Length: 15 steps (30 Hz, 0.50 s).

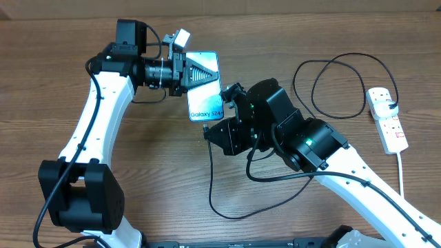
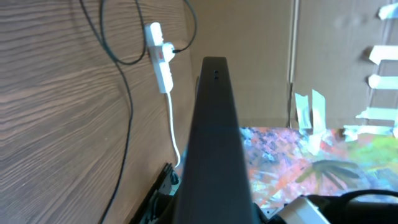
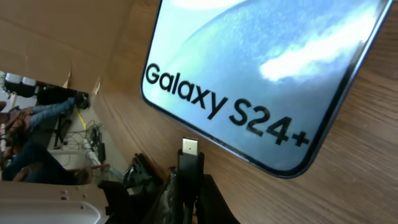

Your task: Plug charger to phone and switch on socket

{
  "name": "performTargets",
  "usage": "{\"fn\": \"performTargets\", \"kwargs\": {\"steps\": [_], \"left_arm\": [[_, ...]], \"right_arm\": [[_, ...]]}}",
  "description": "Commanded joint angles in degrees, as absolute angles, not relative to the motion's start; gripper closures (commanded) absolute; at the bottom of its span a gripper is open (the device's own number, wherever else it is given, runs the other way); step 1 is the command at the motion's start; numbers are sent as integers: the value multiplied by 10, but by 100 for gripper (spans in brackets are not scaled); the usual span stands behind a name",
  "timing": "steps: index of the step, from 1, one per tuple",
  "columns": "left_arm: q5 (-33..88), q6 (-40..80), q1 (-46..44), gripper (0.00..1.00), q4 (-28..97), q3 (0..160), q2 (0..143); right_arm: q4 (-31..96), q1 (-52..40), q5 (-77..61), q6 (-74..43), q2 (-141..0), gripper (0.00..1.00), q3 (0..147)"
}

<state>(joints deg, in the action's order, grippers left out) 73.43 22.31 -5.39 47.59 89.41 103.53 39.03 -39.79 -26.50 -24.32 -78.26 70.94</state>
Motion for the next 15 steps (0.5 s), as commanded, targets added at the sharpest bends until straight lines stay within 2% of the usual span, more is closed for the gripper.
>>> {"fn": "performTargets", "kwargs": {"steps": [1, 15], "left_arm": [[729, 215, -57, 96, 483, 901, 1030], [731, 215, -57, 96, 491, 901, 1030]], "right_arm": [[387, -400, -240, -236, -775, 96, 724], [388, -400, -214, -236, -775, 96, 724]]}}
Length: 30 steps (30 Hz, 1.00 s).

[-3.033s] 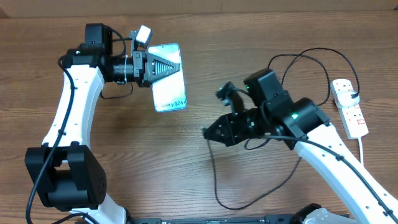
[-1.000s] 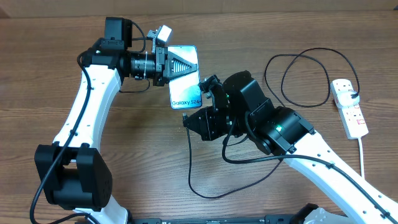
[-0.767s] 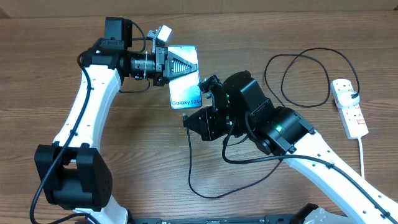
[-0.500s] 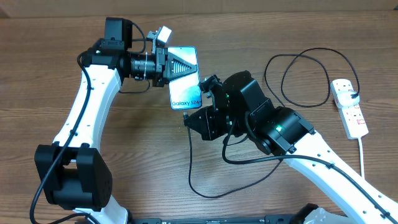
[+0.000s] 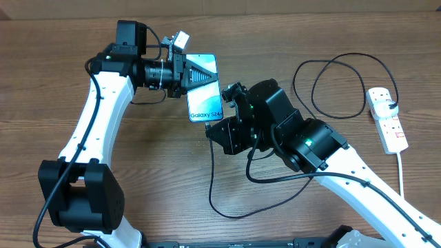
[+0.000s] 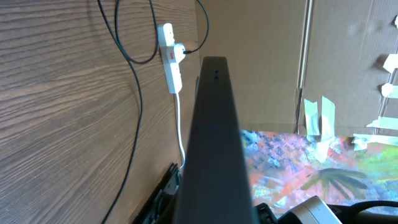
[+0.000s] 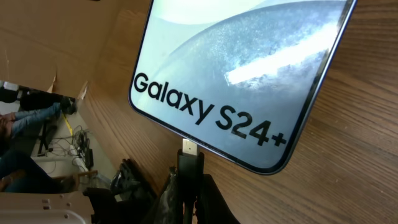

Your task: Plug charger to phone and switch on socket

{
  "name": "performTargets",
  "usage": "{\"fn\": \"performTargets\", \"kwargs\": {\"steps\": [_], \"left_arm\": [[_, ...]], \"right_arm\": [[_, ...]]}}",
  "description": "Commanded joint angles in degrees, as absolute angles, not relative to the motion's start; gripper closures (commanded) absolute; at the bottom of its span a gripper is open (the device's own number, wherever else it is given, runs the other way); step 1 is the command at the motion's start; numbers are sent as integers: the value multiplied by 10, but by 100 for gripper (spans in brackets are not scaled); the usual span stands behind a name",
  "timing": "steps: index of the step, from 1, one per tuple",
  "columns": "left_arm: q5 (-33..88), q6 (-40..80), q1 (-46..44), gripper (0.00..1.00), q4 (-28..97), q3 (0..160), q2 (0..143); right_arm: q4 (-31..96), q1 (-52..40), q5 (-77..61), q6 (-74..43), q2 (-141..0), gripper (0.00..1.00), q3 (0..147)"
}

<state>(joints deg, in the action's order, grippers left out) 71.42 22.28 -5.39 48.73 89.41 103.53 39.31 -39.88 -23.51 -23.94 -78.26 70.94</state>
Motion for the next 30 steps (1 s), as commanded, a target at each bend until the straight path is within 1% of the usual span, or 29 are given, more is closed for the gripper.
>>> {"fn": "performTargets", "kwargs": {"steps": [1, 30], "left_arm": [[731, 215, -57, 96, 491, 901, 1030], [730, 214, -57, 96, 493, 901, 1030]], "right_arm": [[388, -400, -213, -236, -775, 96, 724], [362, -400, -199, -236, -775, 96, 724]]}}
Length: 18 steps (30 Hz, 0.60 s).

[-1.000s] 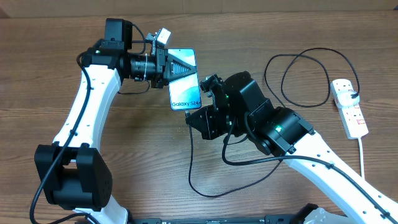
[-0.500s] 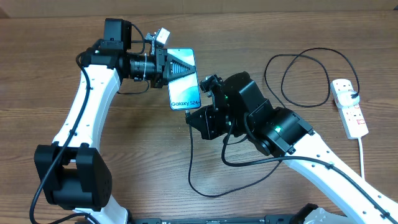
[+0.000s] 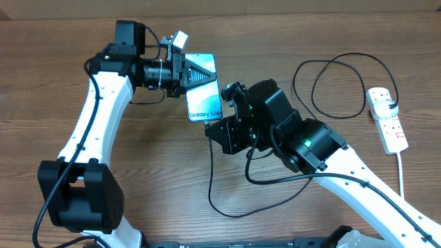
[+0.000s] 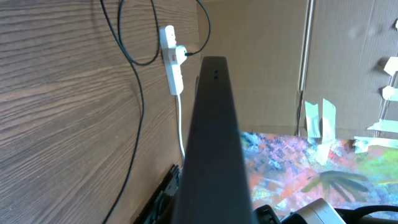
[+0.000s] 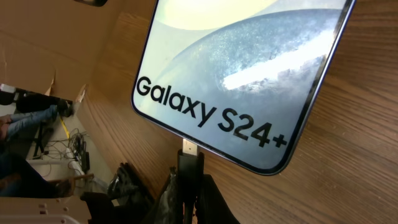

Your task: Plug charger to phone and switch on socket

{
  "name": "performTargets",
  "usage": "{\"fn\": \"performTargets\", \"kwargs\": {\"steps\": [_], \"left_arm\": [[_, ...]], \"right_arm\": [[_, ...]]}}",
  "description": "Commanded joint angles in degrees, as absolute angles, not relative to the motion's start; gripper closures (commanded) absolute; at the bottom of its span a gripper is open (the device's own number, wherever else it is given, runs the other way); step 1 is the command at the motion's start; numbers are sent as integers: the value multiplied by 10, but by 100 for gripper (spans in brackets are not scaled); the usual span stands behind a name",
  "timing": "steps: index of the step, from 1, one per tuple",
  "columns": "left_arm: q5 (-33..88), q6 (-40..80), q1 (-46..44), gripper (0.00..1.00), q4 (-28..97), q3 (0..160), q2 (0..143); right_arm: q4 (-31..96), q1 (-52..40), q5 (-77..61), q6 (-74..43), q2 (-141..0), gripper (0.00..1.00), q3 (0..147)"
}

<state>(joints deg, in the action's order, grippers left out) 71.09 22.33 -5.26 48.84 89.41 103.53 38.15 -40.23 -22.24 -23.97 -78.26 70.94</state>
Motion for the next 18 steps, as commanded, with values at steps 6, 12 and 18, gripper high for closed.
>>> {"fn": "performTargets", "kwargs": {"steps": [6, 12, 18], "left_arm": [[728, 214, -57, 96, 493, 901, 1030], [703, 214, -69, 96, 499, 901, 1030], [669, 196, -87, 96, 510, 901, 1030]], "right_arm": [[366, -400, -191, -236, -778, 96, 724], [367, -400, -158, -240, -780, 96, 724], [373, -400, -159, -257, -780, 96, 724]]}}
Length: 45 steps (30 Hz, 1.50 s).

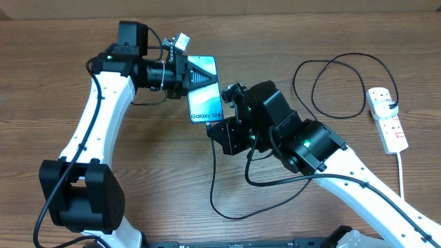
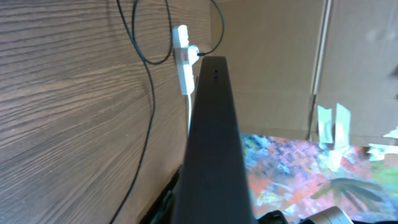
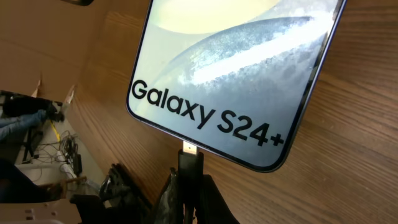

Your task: Plug charger to phone and switch on socket

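The phone [image 1: 205,93], its lit screen reading "Galaxy S24+" [image 3: 236,74], is held at its top end, with my left gripper [image 1: 182,74] shut on it; in the left wrist view only its dark edge [image 2: 214,137] shows. My right gripper [image 3: 189,190] is shut on the black charger plug [image 3: 190,165], just below the phone's bottom end. The plug's metal tip [image 3: 188,149] sits right at the phone's bottom edge. The white socket strip [image 1: 387,118] lies at the far right with a plug in it.
The black charger cable [image 1: 331,83] loops across the right of the wooden table [image 1: 138,179] and down under my right arm [image 1: 303,145]. The socket strip [image 2: 184,59] and the cable also show in the left wrist view.
The left gripper and phone have shifted slightly, so the socket strip sits higher and further right in the left wrist view. The plug tip stays at the phone's bottom edge.
At first the plug tip stood a short gap below the phone's bottom edge, with both grippers shut on their things. Half a second later the tip was close against that edge. It has stayed there, with small shifts of the phone.
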{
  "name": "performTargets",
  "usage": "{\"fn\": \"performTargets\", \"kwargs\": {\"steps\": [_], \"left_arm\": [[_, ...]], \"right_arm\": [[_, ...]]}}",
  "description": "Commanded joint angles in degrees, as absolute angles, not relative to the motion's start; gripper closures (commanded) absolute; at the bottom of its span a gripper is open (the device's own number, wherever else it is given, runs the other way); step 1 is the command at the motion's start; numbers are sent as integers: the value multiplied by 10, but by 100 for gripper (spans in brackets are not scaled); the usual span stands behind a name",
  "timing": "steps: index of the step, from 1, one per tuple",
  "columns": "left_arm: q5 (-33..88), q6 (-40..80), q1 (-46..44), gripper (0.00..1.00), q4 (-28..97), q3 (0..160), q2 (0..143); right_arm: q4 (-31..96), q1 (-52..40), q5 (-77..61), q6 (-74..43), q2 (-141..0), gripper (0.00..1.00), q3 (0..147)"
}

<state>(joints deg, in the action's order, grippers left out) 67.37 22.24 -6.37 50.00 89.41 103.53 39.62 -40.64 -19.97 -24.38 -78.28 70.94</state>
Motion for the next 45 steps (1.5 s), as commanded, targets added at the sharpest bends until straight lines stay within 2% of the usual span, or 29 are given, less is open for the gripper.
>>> {"fn": "performTargets", "kwargs": {"steps": [1, 45], "left_arm": [[669, 192, -88, 96, 510, 901, 1030], [680, 145, -91, 96, 574, 901, 1030]], "right_arm": [[376, -400, -159, -258, -780, 96, 724], [326, -400, -85, -292, -793, 96, 724]]}}
